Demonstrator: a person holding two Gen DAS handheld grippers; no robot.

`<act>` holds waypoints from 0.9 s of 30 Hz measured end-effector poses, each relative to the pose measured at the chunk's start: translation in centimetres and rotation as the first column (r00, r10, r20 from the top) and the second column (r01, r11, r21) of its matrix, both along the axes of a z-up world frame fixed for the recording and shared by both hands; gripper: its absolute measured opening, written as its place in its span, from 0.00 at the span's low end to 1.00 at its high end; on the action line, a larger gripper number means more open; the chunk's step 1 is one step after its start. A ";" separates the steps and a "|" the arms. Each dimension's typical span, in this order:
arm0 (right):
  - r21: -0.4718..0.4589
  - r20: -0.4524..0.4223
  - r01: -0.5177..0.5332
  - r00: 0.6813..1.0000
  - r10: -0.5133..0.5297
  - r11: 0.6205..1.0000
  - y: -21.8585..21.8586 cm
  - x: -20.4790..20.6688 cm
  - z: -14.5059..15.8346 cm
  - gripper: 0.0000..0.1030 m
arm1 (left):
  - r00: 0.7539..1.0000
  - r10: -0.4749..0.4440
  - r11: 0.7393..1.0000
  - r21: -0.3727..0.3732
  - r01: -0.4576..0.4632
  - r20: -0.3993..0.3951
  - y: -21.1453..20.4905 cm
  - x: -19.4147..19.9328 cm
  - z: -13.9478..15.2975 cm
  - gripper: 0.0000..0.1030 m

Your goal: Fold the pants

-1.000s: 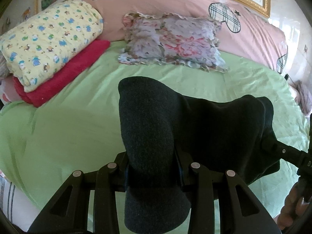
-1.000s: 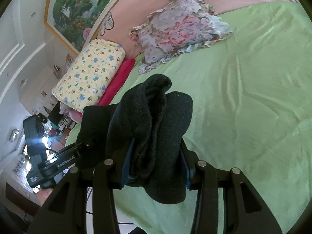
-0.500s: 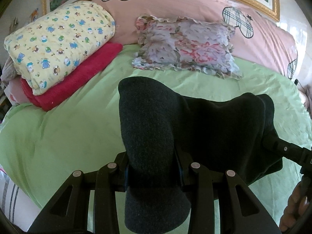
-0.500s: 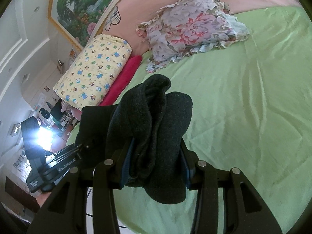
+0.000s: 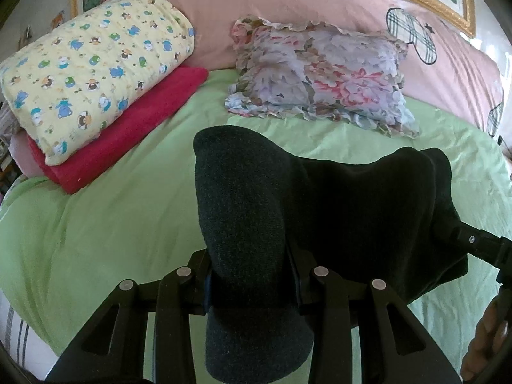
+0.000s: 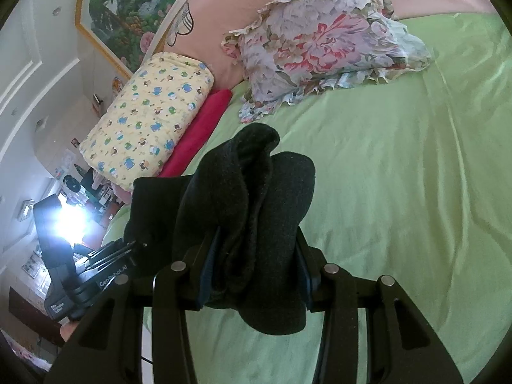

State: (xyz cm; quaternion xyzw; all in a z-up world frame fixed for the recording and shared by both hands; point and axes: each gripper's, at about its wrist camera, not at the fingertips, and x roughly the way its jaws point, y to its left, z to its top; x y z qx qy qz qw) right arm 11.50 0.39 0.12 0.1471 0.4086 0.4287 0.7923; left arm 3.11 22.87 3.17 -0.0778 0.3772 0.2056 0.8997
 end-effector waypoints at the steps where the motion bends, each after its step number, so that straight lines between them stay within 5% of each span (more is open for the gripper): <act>1: -0.001 0.000 0.000 1.000 0.000 1.000 0.3 0.5 0.0 0.43 | 1.000 -0.001 1.000 -0.008 0.001 -0.001 0.3 0.6 -0.1 0.35; 21: -0.040 -0.032 0.036 0.999 -0.037 0.999 2.5 7.6 -1.9 0.43 | 0.999 -0.051 0.996 -0.080 0.050 -0.009 3.3 7.9 -2.8 0.35; 27: -0.086 -0.043 0.072 0.996 -0.076 0.994 2.1 8.3 -3.3 0.53 | 0.999 -0.044 0.992 -0.117 0.043 -0.011 4.6 7.6 -3.8 0.54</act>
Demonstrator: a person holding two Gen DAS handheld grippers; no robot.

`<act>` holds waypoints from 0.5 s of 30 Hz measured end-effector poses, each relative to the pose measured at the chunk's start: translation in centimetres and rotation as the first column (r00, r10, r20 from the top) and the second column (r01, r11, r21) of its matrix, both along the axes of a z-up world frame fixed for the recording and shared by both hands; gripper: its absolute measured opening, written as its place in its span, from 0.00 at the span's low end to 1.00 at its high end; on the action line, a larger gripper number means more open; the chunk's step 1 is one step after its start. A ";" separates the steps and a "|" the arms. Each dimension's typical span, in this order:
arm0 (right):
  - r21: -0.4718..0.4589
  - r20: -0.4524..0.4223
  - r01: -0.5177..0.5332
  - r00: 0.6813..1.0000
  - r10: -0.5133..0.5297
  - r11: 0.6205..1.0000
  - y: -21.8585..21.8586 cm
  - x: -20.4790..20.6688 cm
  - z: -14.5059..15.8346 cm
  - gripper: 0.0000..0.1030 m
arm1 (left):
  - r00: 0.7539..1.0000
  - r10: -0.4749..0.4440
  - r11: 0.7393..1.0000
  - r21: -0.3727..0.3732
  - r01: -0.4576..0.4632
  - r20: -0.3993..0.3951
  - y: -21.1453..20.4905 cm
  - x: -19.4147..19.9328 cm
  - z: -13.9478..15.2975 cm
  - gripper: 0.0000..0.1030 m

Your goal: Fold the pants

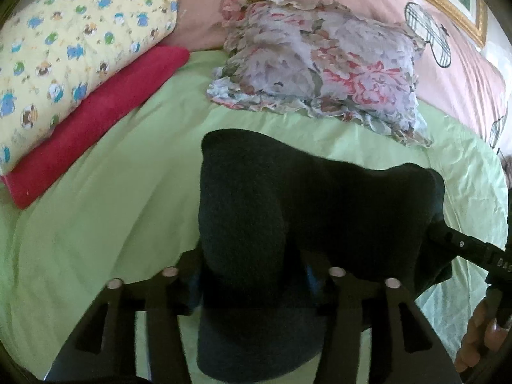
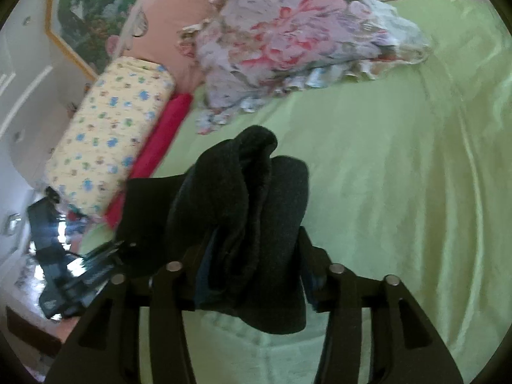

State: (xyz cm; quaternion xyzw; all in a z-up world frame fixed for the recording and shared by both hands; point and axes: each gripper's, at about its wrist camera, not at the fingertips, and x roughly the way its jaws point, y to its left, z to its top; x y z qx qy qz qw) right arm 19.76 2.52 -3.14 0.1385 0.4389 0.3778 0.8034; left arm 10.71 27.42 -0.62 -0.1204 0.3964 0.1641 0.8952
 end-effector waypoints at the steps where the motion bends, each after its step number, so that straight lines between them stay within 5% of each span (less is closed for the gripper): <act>1: -0.029 0.009 0.014 1.000 -0.013 0.999 -0.1 0.1 -0.3 0.53 | 1.000 0.000 1.000 -0.011 0.000 -0.002 0.3 -0.1 -0.3 0.58; 8: -0.073 0.061 0.034 0.998 -0.030 0.997 -0.7 0.3 -1.3 0.65 | 1.000 0.001 1.000 -0.028 -0.001 0.001 1.1 -1.1 -1.4 0.80; 15: -0.065 0.081 0.057 0.995 -0.052 0.996 -1.6 0.3 -1.9 0.70 | 1.000 0.008 1.000 -0.028 -0.008 0.000 1.0 -2.0 -0.9 0.81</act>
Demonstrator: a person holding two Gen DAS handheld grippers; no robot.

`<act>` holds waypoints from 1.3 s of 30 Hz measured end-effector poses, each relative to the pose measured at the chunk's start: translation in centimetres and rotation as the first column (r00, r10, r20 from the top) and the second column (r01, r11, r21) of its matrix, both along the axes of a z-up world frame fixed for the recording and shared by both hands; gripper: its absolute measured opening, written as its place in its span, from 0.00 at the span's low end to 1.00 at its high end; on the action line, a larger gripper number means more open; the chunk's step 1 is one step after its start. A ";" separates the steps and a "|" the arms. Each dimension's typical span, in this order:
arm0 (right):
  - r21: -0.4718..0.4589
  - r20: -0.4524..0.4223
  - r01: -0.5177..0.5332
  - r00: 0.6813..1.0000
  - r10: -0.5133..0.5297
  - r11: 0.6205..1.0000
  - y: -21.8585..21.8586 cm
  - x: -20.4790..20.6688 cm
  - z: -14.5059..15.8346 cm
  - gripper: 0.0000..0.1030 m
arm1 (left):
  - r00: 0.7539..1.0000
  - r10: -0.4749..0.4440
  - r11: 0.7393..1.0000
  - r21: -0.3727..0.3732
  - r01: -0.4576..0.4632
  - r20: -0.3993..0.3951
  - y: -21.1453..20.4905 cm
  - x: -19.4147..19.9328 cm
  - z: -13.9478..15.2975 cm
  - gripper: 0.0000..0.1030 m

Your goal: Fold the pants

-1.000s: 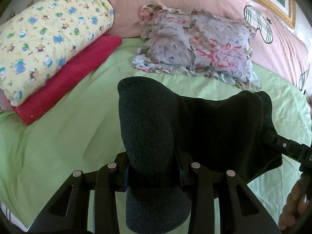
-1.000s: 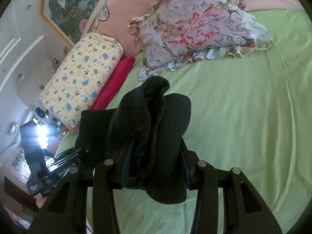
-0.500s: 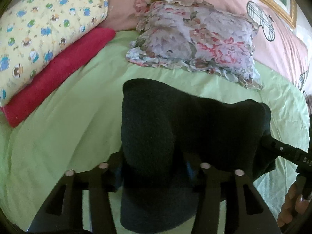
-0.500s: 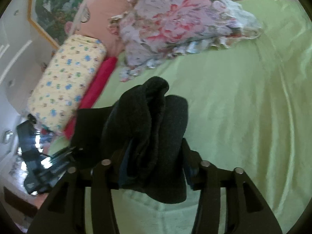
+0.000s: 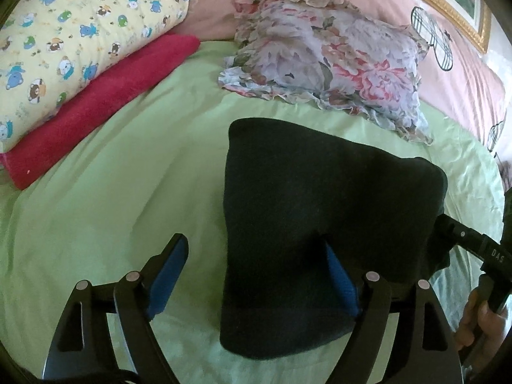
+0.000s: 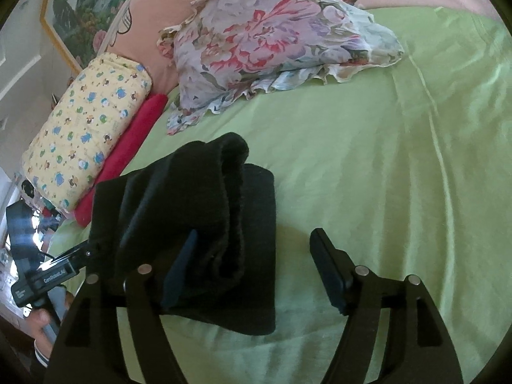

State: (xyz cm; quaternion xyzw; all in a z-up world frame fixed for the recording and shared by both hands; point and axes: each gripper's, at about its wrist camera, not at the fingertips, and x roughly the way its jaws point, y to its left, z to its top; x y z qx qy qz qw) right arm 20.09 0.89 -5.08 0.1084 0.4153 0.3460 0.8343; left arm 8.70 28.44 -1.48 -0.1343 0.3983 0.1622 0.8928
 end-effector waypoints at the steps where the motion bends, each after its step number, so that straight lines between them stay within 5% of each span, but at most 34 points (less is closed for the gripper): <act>1: -0.003 0.008 0.005 1.000 -0.005 1.000 -0.1 -0.1 0.1 0.70 | 1.000 0.001 1.000 0.000 -0.001 -0.002 -0.1 -0.2 0.1 0.81; 11: 0.007 0.083 0.052 0.995 -0.052 0.999 -2.4 -2.2 1.6 0.72 | 1.000 0.018 1.000 0.018 -0.018 0.009 -1.0 -3.3 1.0 0.81; 21: -0.088 0.240 -0.083 0.966 0.102 0.993 0.1 -7.0 3.9 0.77 | 1.000 -0.011 0.999 0.036 0.010 0.026 -2.4 -6.0 2.6 0.82; 39: -0.203 0.318 -0.146 0.925 0.206 0.968 2.3 -10.2 5.4 0.93 | 0.998 -0.063 0.986 0.154 0.062 -0.002 -4.6 -7.1 2.1 0.85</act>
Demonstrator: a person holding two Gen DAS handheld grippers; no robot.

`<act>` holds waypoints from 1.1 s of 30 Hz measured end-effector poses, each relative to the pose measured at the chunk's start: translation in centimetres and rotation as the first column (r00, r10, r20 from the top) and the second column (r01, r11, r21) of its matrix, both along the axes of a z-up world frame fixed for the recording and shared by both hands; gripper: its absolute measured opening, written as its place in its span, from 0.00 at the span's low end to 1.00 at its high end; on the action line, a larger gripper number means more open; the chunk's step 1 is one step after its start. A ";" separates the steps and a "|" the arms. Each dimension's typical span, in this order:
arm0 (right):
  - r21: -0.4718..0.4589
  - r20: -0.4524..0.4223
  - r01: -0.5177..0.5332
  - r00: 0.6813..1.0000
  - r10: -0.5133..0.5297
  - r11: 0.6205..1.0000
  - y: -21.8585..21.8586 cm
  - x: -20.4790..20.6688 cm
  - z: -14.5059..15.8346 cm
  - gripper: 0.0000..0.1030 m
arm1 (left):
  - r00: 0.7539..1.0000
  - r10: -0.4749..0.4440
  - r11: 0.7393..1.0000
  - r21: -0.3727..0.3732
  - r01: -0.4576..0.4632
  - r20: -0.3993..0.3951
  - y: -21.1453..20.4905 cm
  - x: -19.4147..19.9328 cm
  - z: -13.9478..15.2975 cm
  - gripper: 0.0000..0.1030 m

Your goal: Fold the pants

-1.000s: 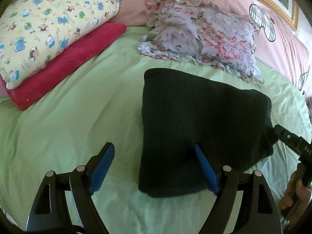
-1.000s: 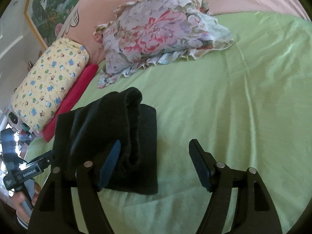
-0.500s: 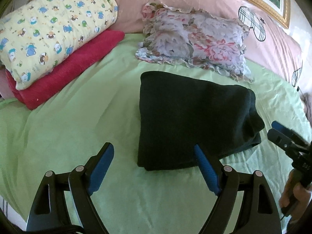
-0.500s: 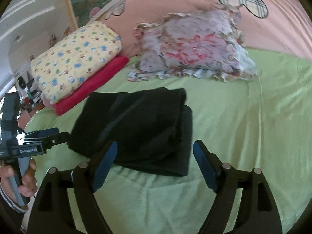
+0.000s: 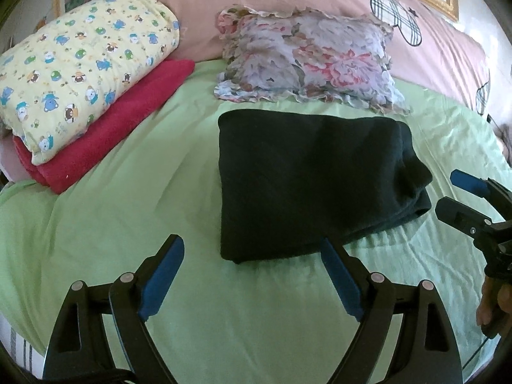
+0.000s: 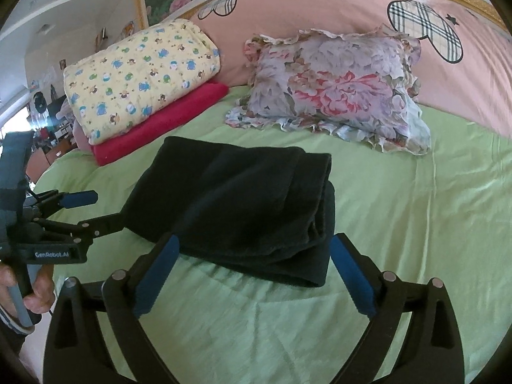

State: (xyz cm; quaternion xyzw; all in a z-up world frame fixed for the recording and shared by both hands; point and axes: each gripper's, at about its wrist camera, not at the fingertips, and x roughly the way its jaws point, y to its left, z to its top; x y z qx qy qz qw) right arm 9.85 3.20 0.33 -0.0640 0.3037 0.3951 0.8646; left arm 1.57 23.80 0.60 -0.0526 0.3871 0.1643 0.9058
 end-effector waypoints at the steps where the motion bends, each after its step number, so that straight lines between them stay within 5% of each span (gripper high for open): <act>1: -0.003 -0.001 0.001 1.000 -0.001 1.000 0.1 -0.1 0.0 0.93 | 1.000 -0.001 1.000 0.002 0.001 -0.002 0.0 0.0 -0.1 0.85; 33: -0.048 -0.034 -0.003 0.999 0.001 0.999 1.7 0.1 -1.5 0.95 | 1.000 0.018 1.000 0.018 -0.017 -0.023 0.7 0.8 -1.3 0.86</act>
